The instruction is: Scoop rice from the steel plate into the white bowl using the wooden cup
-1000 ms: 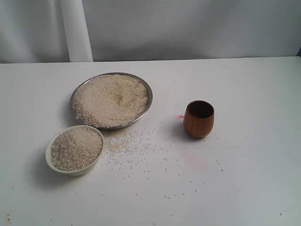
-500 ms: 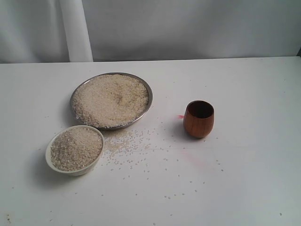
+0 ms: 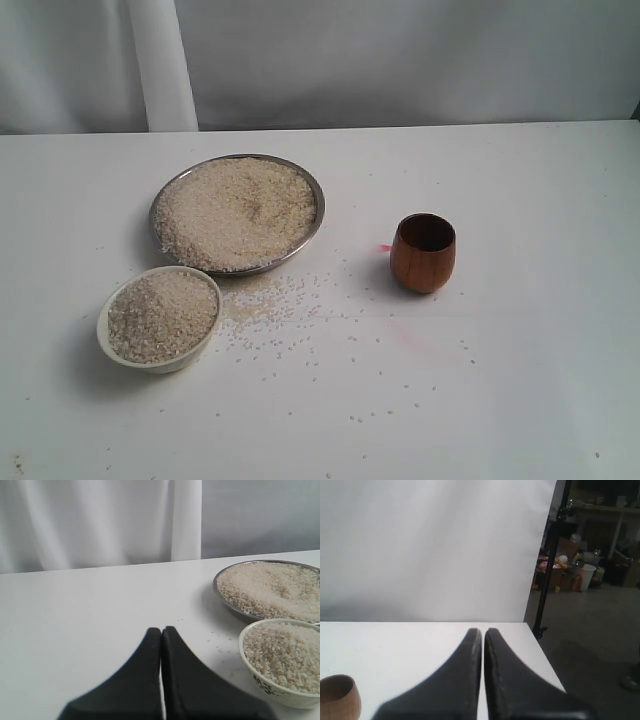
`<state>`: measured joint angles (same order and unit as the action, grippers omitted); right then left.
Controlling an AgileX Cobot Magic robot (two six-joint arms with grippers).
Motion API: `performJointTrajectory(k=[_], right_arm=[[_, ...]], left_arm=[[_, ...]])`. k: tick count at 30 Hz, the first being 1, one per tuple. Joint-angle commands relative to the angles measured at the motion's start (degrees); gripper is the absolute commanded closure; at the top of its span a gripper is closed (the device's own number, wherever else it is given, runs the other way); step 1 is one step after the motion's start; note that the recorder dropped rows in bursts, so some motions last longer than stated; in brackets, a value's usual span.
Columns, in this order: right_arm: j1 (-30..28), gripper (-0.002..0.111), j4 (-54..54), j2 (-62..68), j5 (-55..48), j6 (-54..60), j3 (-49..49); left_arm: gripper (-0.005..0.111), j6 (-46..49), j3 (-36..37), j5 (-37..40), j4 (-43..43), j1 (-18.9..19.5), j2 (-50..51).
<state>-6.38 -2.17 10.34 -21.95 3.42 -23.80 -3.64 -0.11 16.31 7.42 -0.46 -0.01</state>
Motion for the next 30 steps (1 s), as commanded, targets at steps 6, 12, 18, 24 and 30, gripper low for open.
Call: performJointTrajectory(k=[6, 12, 18, 24, 30], right_arm=[[-0.48, 0.106, -1.65, -5.53, 4.1, -2.37, 9.61], [-0.48, 0.106, -1.65, -10.03, 5.51, -2.37, 15.04], [-0.38, 0.106, -1.05, -10.34, 8.29, -2.37, 18.04], [0.18, 0.106, 1.83, -10.34, 10.87, -2.37, 22.36], [3.36, 0.106, 1.83, -10.34, 10.37, -2.2, 23.8]], left_arm=[[0.107, -0.34, 0.11, -0.65, -0.47, -0.18, 0.01], [0.107, -0.34, 0.11, -0.65, -0.47, -0.18, 0.01], [0.107, -0.34, 0.11, -0.65, -0.47, -0.18, 0.01], [0.107, -0.34, 0.11, -0.65, -0.47, -0.18, 0.01], [0.107, -0.34, 0.11, -0.65, -0.47, -0.18, 0.01]])
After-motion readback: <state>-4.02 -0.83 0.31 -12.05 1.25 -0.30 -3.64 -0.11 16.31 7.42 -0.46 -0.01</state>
